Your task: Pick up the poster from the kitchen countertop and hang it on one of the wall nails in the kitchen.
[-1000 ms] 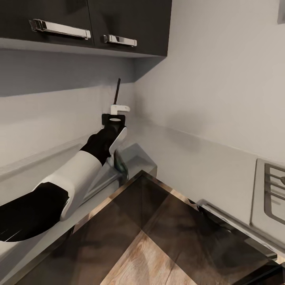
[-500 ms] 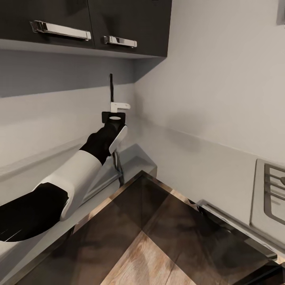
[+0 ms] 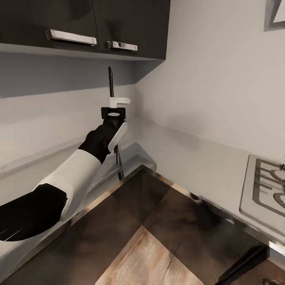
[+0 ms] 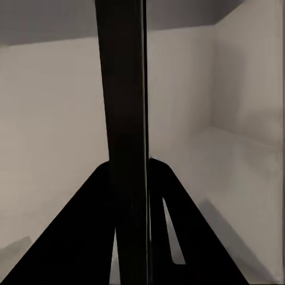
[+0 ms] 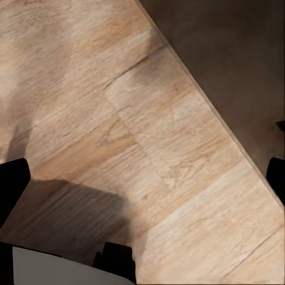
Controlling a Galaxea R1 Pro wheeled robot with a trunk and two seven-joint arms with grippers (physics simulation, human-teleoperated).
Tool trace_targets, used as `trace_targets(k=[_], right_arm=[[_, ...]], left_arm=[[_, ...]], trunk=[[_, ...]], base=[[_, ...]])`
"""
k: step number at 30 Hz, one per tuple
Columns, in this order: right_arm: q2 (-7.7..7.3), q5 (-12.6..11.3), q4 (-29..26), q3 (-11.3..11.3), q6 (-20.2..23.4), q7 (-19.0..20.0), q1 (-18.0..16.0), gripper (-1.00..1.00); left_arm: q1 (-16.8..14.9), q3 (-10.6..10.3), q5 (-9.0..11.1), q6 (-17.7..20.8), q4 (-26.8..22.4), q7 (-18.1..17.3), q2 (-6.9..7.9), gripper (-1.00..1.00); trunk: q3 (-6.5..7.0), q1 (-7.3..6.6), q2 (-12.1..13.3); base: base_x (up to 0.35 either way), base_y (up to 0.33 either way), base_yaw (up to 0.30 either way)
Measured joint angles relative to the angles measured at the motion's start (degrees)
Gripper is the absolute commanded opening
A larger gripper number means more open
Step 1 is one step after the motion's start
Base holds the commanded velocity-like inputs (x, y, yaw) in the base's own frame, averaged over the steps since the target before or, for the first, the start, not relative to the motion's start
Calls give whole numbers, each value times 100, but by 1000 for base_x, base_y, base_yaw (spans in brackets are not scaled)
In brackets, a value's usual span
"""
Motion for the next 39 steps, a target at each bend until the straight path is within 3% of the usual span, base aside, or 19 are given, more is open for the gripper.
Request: trace_targets(k=[32,34,37,39], right_arm=[[-9,0,-2,0,-7,0,0,100],[-10,0,-2,0,-8,0,0,100],[-11,0,-2,0,-8,0,0,100],[-12,0,-2,0,-9,0,0,100]], left_arm=[[0,16,20,1,-92,-2,0,-100],[0,22,164,0,-162,-2,0,-100],[0,29,614,0,-314,-1,0,-100],[0,31,798,2,-376,-1,0,-100]], trunk=[[0,0,0],[0,0,0],[0,0,0],[0,0,0]], base=[[-339,0,0],[-340,0,0],[-339,0,0],[-340,0,0]])
